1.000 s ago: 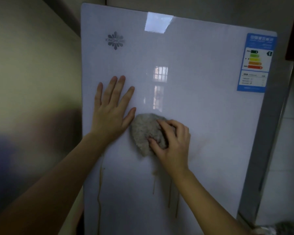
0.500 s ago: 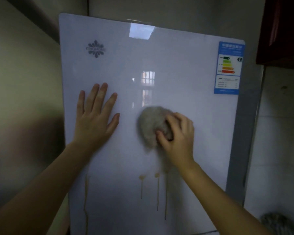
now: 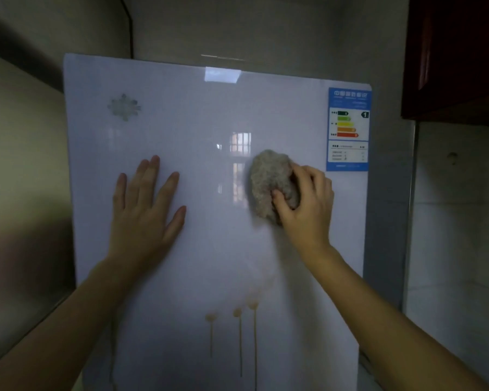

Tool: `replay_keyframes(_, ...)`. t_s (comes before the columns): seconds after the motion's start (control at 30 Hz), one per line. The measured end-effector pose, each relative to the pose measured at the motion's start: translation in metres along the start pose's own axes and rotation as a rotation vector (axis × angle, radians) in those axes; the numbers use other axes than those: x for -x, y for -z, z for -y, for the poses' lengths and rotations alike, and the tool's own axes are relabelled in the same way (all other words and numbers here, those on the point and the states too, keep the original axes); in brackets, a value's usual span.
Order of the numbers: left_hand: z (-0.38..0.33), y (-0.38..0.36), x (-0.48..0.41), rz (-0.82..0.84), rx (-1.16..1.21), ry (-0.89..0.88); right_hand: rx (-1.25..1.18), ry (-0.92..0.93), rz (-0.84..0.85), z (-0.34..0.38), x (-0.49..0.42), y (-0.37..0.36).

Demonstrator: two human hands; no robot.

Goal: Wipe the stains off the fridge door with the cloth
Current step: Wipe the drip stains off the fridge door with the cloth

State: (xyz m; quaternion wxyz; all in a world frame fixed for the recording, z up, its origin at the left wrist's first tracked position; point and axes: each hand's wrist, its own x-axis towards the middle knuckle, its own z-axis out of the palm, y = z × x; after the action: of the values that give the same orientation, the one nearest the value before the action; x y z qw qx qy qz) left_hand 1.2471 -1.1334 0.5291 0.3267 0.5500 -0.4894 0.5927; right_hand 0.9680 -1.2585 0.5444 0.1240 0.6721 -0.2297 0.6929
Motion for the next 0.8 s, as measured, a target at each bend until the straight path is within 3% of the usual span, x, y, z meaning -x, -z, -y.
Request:
replay_keyframes(0.17, -0.023, 0.000, -0.029, -0.027, -0.023, 0.010, 0.095, 0.555, 0.198, 0.010, 0.027, -0.013)
replay_keyframes(0.23, -0.026, -0.002, -0.035, -0.057, -0.038, -0.020, 0.079, 0.522, 0.170, -0.004, 0.013, -0.006)
replay_keyframes(0.4, -0.029, -0.006, -0.038, -0.023, -0.055, -0.034, -0.028, 0.026, -0.075, -0.037, -0.081, 0.018)
replay_keyframes(0.5, -0.027, -0.010, -0.037, -0.026, -0.050, -0.037, -0.073, -0.087, -0.134, -0.028, -0.118, 0.012)
replay_keyframes(0.6, -0.028, -0.011, -0.036, -0.023, -0.048, -0.026, -0.065, 0.051, -0.038, 0.000, -0.102, -0.004)
replay_keyframes(0.73, -0.027, -0.011, -0.036, -0.042, -0.051, -0.045, 0.036, 0.529, 0.121, 0.013, -0.070, -0.015)
replay_keyframes(0.8, -0.026, -0.009, -0.036, -0.030, -0.045, -0.043, 0.034, 0.469, 0.076, 0.001, -0.087, -0.008)
